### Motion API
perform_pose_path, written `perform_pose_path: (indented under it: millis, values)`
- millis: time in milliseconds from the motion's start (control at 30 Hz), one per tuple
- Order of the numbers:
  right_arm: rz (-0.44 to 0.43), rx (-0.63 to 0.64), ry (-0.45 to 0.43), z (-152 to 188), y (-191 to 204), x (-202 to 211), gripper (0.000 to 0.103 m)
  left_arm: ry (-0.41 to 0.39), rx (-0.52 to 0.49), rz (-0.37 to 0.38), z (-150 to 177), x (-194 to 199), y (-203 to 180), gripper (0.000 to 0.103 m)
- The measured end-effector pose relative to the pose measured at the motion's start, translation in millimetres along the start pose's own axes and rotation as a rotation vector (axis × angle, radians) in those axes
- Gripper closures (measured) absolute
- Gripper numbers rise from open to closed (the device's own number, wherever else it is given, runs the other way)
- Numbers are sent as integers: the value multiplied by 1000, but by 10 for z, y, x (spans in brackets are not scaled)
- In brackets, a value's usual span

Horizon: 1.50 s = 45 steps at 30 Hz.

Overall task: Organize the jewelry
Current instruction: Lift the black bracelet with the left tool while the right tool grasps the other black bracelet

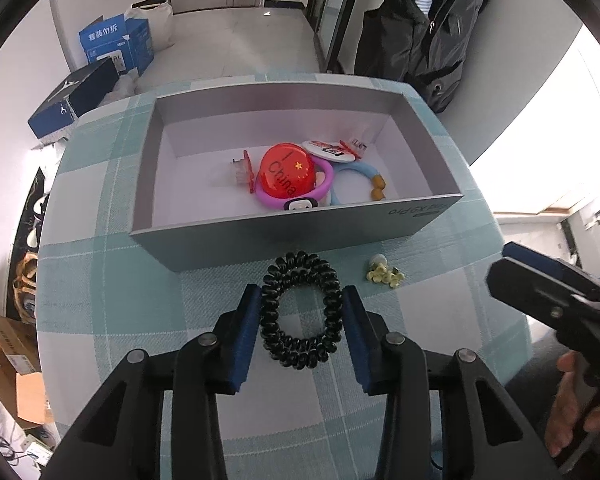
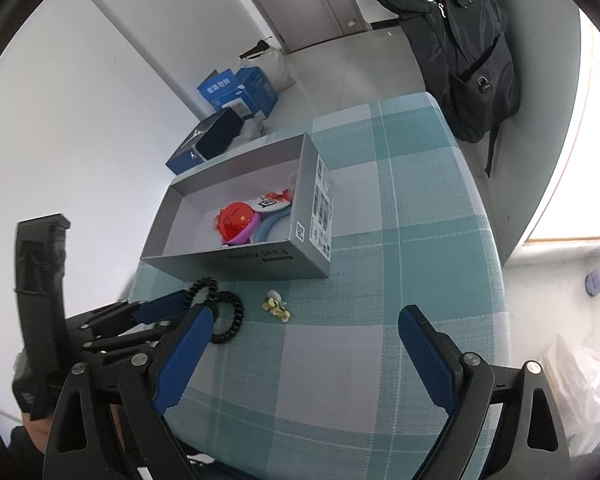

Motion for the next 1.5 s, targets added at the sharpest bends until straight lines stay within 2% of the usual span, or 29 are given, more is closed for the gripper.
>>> perform_pose_path:
  millis: [200, 467, 700, 833, 933, 1033, 1133, 1300, 1433, 1500]
  values:
    - [-23, 34, 30, 75, 114, -79, 9, -35, 26, 21, -60, 122, 67, 68]
    - [-111, 104, 92, 192, 482, -282, 9, -95, 88, -3, -76, 364, 328, 68]
    - [-106, 207, 130, 320, 817, -564, 10, -106, 236, 2, -58, 463, 702, 69]
    - [-45, 285, 113, 347, 956, -684, 11, -104, 284, 13, -8, 494, 797, 69]
    - [-20, 316, 112, 383, 1017, -745, 16, -108, 279, 24, -14, 519, 810, 69]
    - [19, 369, 108, 432, 1053, -790, 17, -111, 289, 41, -16, 535, 839, 69]
    - [51, 400, 117, 459, 1058, -852, 24, -111, 302, 56, -21, 543, 876, 69]
    - [108, 500, 95, 492, 1144, -914, 31, -119, 288, 44, -32, 561, 885, 69]
    - [119, 519, 81, 489, 1155, -908, 51, -114, 296, 49, -23, 562, 896, 69]
    - [113, 517, 80, 479, 1138, -893, 56, -112, 299, 48, -22, 561, 902, 69]
Point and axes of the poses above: each gripper's, at about its wrist camera, not at the fingertips, and x roughly against the way its jaws point, y to its left, z to its underside, the point moved 4 cm from there along -x, roughly the way its jaws point, and after that the axes turned 11 degrees about -y, right-handed, at the moved point
